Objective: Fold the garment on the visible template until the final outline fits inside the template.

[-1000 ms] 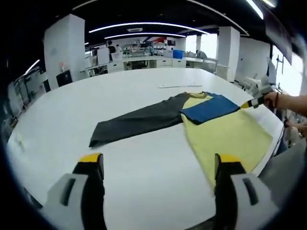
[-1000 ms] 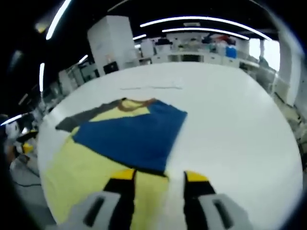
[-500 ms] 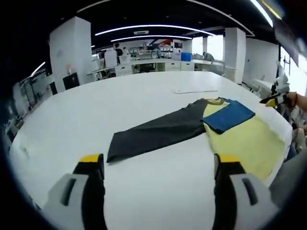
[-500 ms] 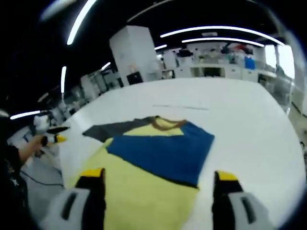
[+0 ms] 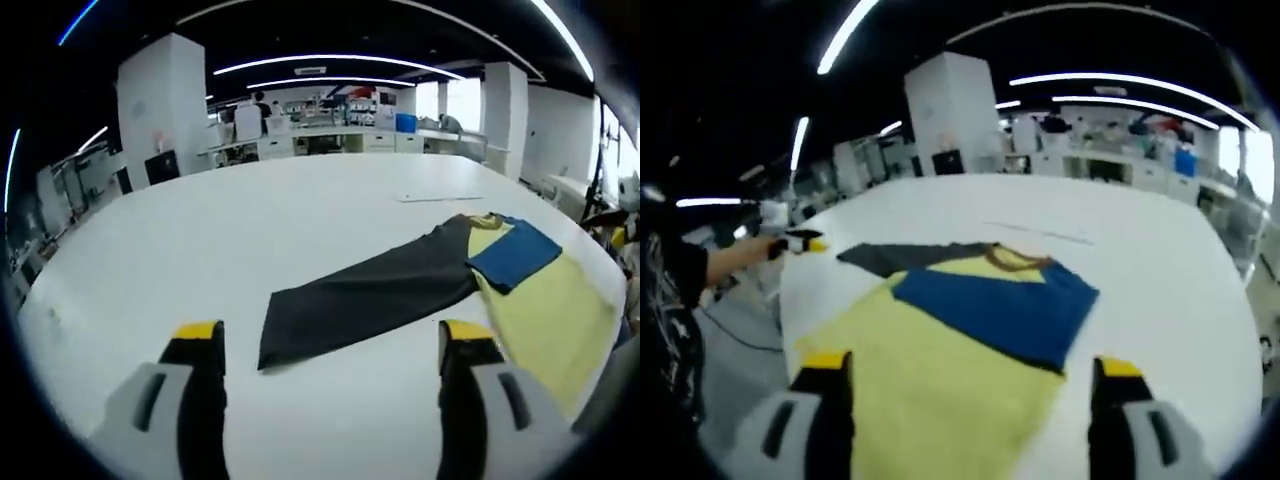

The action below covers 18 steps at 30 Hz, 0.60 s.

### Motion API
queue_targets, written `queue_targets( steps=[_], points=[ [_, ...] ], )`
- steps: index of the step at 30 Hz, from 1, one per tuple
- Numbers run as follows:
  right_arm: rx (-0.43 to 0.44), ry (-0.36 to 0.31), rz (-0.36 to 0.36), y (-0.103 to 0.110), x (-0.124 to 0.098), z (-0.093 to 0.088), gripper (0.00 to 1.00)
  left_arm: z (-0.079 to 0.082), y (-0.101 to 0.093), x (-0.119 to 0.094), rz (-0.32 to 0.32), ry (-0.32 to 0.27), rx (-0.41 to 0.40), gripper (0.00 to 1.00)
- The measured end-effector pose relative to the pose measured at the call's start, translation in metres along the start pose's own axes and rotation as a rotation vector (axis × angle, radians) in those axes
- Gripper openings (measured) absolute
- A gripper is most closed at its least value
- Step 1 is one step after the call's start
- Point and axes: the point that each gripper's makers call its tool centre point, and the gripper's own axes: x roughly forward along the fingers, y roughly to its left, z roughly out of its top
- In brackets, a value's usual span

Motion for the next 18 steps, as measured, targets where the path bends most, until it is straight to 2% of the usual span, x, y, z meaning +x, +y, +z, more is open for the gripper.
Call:
queue_targets(
  steps=[6, 10, 12, 18],
  points=[
    [-0.026, -0.01, -0.01, 0.003, -0.01, -0.001, 0.99, -0.007, 0.015, 0.017, 0.027, 0.015, -0.015, 0.78],
    [-0.021, -0.045, 0.006, 0.011, -0.021, 0.006, 0.99, -0.014, 0.028, 0.027, 0.042, 0.032, -0.026, 0.73],
    [-0.026, -0.045, 0.008, 0.012, -0.025, 0.007, 0.99, -0.024, 0.036, 0.033, 0.077, 0.061, -0.02, 0.67],
    [-0.032, -0.035, -0.003, 0.008, -0.03, 0.002, 0.99, -0.033, 0.048, 0.042, 0.095, 0.075, -0.031, 0.53]
  ],
)
